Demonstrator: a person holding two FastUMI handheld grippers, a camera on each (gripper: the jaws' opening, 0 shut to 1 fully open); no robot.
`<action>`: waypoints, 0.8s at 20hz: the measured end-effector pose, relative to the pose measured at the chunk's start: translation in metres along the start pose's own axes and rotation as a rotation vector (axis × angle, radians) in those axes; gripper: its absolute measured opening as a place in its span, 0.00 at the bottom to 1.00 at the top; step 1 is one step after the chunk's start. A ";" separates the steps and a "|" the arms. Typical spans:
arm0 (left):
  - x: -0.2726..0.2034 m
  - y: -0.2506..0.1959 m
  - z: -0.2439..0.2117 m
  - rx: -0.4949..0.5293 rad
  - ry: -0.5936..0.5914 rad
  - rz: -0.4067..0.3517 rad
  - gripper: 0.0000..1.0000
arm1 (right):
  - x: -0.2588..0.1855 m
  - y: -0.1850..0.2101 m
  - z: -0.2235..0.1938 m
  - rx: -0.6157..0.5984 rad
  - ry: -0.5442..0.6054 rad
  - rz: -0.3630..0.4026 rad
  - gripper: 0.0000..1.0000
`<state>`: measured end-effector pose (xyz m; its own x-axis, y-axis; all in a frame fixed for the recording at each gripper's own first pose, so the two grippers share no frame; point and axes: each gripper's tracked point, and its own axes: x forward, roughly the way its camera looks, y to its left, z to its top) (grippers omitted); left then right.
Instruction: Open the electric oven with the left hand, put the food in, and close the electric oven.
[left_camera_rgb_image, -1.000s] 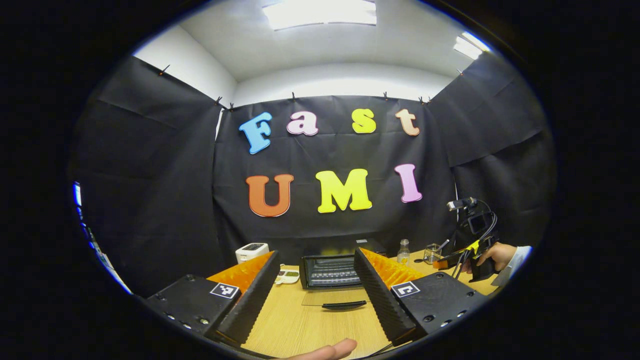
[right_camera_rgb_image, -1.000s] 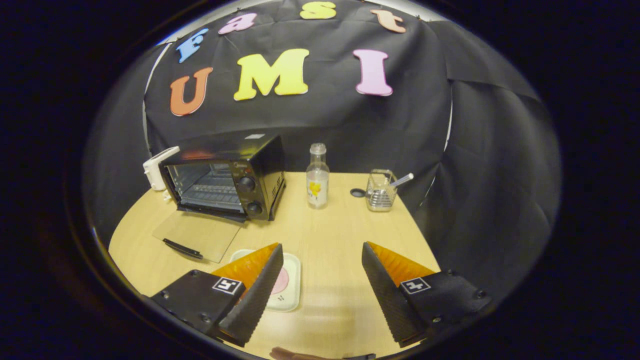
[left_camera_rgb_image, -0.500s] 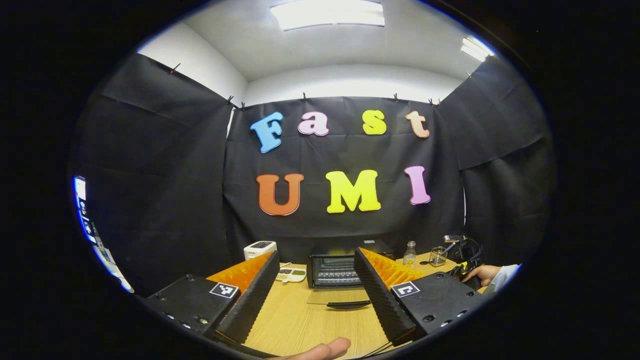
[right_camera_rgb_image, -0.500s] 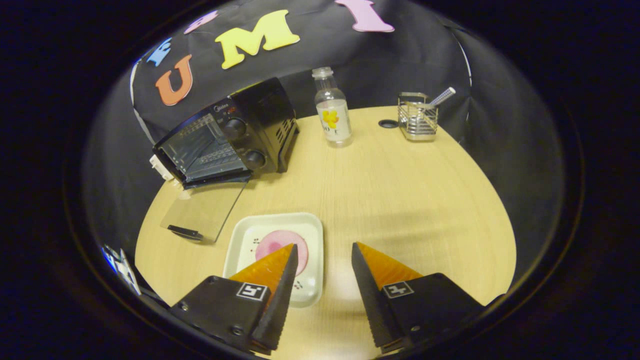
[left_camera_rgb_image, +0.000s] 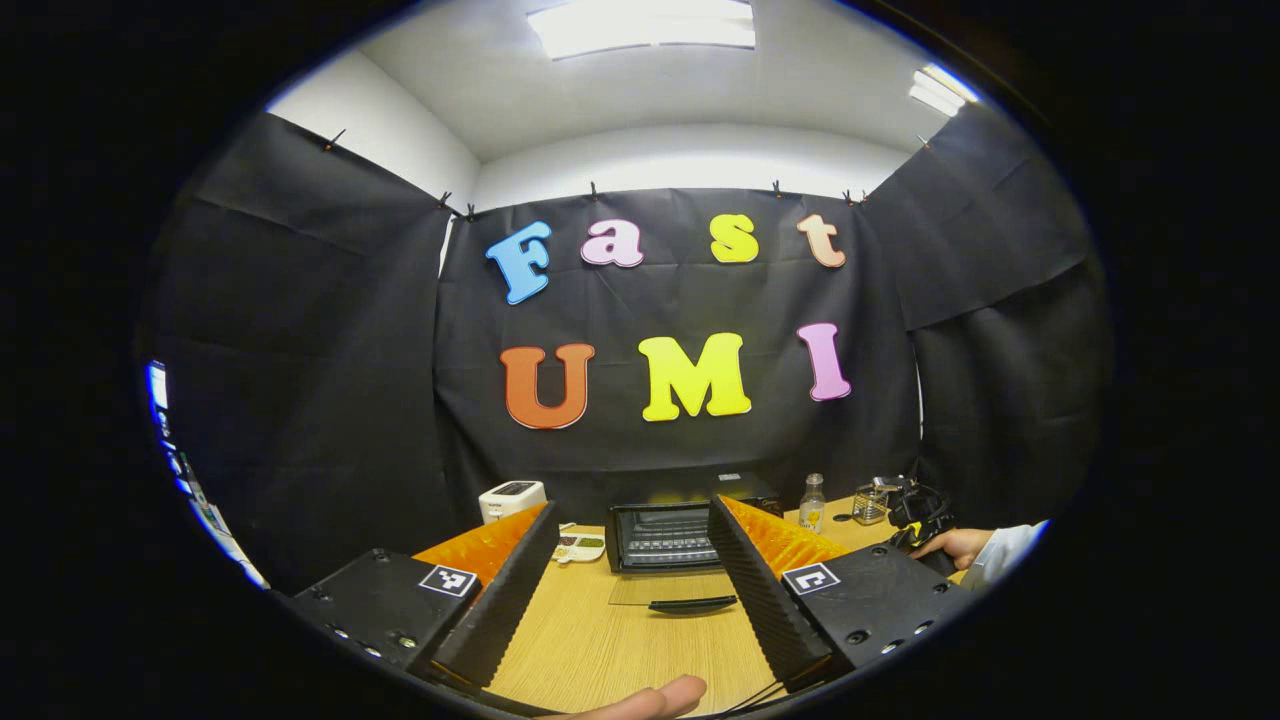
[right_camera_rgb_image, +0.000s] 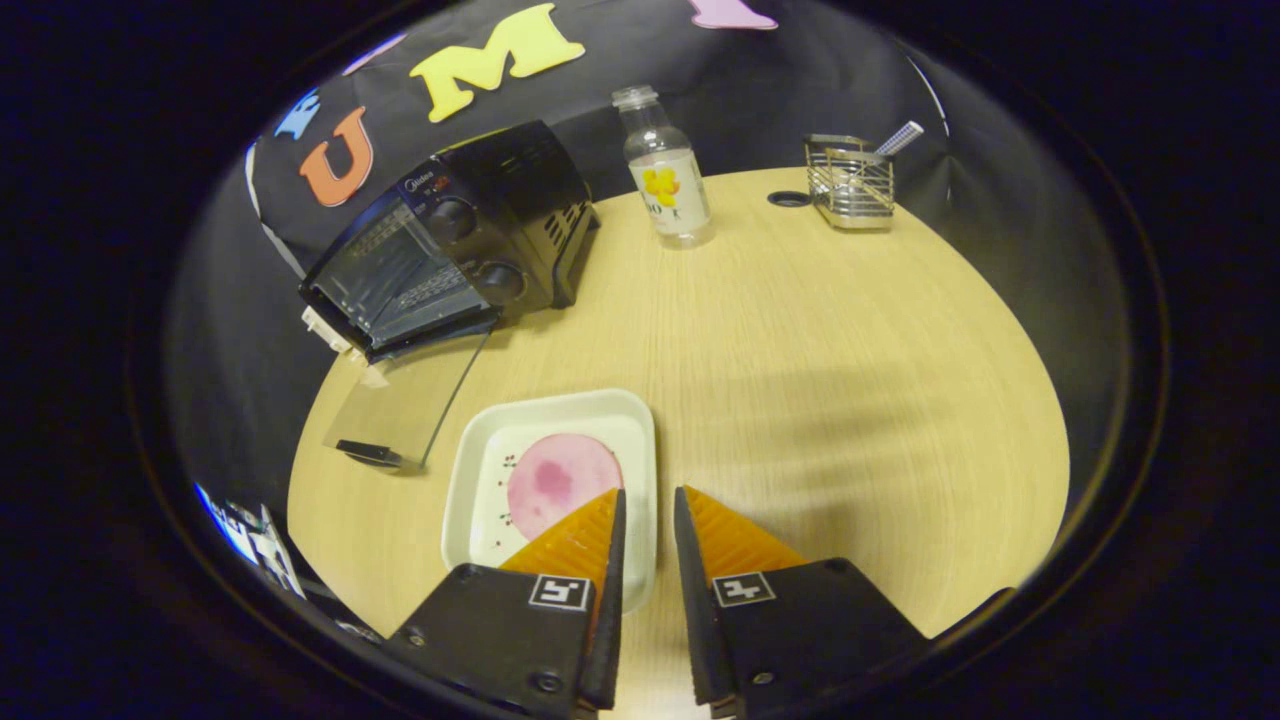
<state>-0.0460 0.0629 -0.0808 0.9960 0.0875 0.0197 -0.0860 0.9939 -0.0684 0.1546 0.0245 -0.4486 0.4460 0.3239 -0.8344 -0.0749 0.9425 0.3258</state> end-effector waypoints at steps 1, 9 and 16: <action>0.001 -0.001 -0.001 0.000 0.003 0.001 0.95 | 0.003 0.004 -0.004 0.005 0.022 0.026 0.18; 0.017 -0.004 -0.003 -0.023 0.024 0.022 0.95 | 0.005 0.004 0.000 0.119 -0.008 0.214 0.04; 0.034 -0.014 -0.020 -0.001 0.080 -0.002 0.95 | -0.019 -0.005 0.011 0.217 -0.091 0.278 0.01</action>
<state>-0.0106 0.0510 -0.0992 0.9950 0.0796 -0.0597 -0.0837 0.9940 -0.0699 0.1561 0.0125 -0.4298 0.5133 0.5473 -0.6611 -0.0178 0.7769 0.6294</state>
